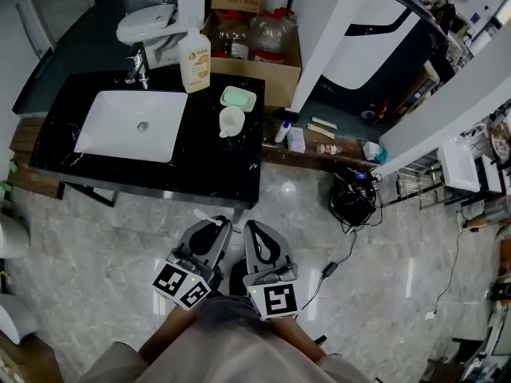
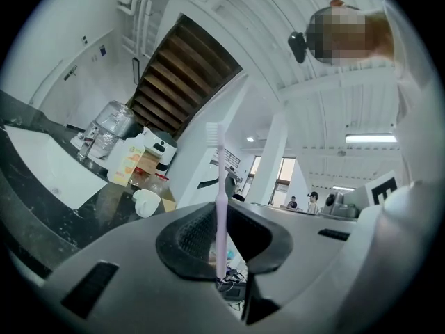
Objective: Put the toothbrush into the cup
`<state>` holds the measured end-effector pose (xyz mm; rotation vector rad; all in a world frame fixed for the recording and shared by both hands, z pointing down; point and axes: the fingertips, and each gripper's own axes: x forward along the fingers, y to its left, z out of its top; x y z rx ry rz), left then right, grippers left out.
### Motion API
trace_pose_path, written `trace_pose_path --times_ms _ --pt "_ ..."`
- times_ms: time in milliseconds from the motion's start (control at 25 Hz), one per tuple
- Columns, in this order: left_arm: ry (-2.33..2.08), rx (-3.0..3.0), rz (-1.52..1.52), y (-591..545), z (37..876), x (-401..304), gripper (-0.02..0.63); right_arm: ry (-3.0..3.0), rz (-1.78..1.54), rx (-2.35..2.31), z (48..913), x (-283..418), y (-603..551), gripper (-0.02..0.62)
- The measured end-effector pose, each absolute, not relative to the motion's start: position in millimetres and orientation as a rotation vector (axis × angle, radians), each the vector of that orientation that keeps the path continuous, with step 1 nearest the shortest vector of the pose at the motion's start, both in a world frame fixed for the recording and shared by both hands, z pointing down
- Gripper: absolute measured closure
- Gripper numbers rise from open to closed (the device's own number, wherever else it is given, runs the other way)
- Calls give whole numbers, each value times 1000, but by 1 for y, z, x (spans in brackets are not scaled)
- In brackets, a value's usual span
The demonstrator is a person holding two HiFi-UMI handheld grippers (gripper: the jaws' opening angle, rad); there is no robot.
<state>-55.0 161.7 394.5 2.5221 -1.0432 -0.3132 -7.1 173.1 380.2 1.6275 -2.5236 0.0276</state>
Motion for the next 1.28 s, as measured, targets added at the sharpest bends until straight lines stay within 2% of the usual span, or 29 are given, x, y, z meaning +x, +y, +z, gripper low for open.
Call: trace_pose_path --times_ms 800,1280 --pt "-1138 2544 -234 43 388 49 554 -2626 62 1534 382 91 47 589" --pt "-1318 2516 -165 30 382 33 554 -2714 188 1444 395 88 34 589"
